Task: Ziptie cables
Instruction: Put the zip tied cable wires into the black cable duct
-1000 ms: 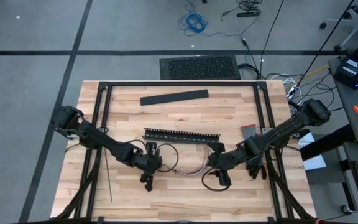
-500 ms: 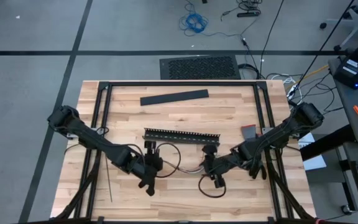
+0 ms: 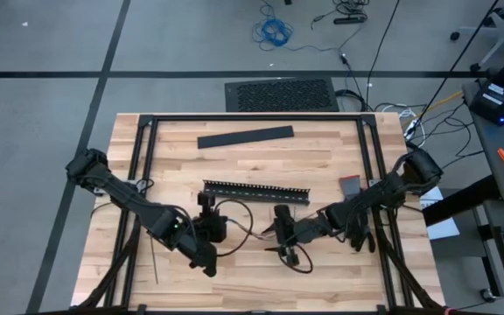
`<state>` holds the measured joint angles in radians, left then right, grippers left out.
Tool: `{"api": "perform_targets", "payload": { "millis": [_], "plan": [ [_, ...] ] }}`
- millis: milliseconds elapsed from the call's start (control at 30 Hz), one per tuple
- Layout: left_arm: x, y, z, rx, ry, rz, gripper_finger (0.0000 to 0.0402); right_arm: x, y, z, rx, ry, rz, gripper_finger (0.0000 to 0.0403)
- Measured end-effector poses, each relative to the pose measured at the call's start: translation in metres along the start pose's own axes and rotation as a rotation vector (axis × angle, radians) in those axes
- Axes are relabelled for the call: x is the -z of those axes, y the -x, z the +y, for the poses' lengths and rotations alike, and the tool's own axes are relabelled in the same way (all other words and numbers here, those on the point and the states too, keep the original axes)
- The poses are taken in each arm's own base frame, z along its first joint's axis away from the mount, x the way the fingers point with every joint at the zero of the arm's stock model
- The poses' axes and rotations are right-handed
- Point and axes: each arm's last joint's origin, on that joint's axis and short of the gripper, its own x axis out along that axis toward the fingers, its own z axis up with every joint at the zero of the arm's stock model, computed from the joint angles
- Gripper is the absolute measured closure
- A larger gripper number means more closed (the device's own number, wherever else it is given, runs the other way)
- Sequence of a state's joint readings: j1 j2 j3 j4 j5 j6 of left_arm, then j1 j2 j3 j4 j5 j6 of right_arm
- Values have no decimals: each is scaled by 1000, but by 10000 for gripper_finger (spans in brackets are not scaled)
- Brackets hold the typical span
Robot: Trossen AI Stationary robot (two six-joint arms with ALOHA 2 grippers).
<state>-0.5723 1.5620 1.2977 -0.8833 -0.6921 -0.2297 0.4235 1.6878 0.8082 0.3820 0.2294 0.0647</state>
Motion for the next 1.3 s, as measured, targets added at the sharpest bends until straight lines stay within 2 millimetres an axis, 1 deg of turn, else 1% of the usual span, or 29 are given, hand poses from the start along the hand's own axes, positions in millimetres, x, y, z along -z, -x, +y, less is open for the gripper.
{"api": "perform_targets", "payload": {
  "millis": [167, 267, 367, 467, 567, 633, 667, 700, 833, 1000, 1200, 1300],
  "plan": [
    [-6, 5, 4, -22, 13, -25, 400, 5, -18, -6, 20, -57, -89, 172],
    [-8, 6, 5, -33, 14, -32, 400, 7, -22, -10, 35, -67, -97, 174],
    [-5, 8, 5, -39, 0, -11, 400, 8, -24, -12, 43, -77, -85, 192],
    [0, 10, 8, -60, 11, 21, 400, 10, -24, -12, 45, -88, -72, 235],
    [5, 14, 10, -82, 30, 39, 400, 13, -24, -12, 45, -85, -42, 301],
    [5, 17, 10, -103, 36, 25, 400, 14, -24, -12, 47, -81, -28, 356],
    [6, 19, 10, -108, 35, 17, 400, 15, -24, -12, 47, -76, -22, 378],
    [6, 21, 9, -110, 33, 9, 400, 15, -24, -12, 49, -72, -20, 390],
    [7, 29, 10, -105, 52, -16, 400, 16, -24, -12, 73, -83, -8, 400],
    [11, 39, 11, -106, 78, -30, 400, 17, -22, -13, 108, -103, 19, 401],
    [18, 43, 11, -147, 108, -6, 400, 16, -12, -14, 136, -101, 78, 403],
    [20, 44, 12, -157, 121, -4, 400, 10, -2, -15, 134, -107, 94, 402]
  ]
}}
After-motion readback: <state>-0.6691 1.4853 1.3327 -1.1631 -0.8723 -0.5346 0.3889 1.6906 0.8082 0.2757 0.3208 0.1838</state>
